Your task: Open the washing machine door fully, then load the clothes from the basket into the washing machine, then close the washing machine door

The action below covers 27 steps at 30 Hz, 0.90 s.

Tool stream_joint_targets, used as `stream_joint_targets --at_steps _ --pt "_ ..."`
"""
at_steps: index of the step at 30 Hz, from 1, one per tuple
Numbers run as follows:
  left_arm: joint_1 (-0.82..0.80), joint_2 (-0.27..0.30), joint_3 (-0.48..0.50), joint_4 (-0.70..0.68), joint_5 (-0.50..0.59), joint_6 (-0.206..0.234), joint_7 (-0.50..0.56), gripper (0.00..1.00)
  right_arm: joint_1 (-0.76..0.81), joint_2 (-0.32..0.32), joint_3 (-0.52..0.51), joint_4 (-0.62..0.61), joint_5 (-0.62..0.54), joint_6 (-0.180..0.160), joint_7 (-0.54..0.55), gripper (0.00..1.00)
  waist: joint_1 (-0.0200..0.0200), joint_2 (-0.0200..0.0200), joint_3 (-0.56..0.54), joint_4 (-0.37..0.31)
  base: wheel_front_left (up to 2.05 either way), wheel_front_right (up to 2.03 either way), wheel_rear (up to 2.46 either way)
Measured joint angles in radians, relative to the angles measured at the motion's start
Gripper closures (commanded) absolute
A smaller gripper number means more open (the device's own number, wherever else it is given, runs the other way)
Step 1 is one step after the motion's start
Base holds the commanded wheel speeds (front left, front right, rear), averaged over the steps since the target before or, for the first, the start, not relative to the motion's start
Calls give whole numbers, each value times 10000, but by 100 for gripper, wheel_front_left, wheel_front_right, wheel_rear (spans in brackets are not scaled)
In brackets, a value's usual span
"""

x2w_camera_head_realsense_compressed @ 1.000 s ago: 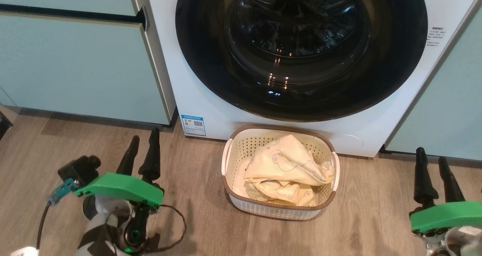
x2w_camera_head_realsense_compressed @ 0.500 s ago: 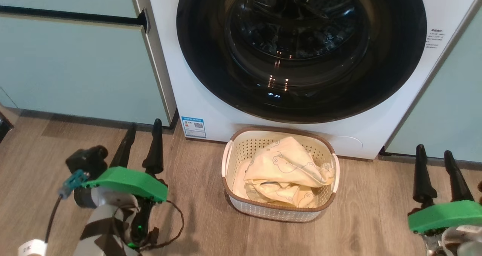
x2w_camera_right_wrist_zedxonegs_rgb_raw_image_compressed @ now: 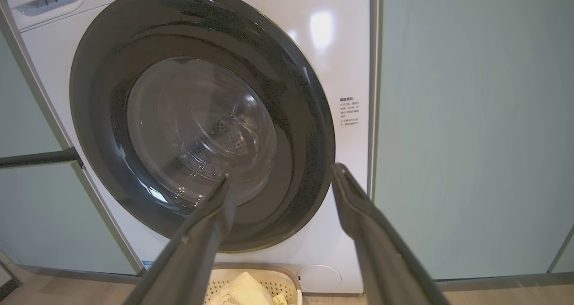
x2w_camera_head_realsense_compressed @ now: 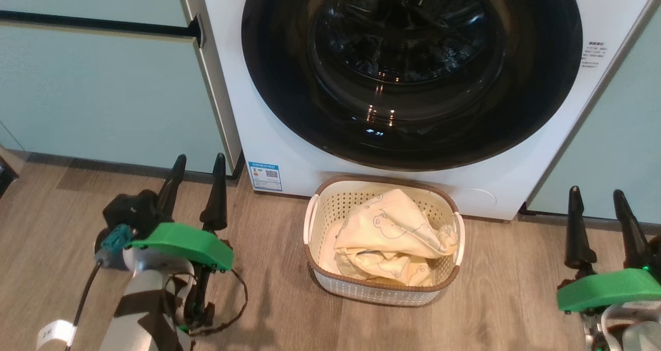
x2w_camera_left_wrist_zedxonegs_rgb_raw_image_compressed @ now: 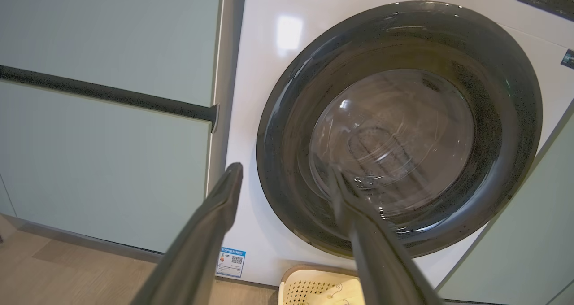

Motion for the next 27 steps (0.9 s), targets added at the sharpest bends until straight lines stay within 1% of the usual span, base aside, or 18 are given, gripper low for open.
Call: stream_joint_targets --at_steps 15,18,27 --pt "-301 13 15 581 1411 -10 -433 0 -16 -17 98 -242 -1653 0 -470 0 0 0 -75 -10 0 0 0" --pt "-433 13 13 573 1448 -23 -479 0 -18 -21 63 -276 -1655 0 -481 0 0 0 -69 -5 0 0 0" --pt "-448 13 -15 593 1087 -98 -479 0 -17 -25 -102 8 -1022 0 -483 0 0 0 -61 20 0 0 0"
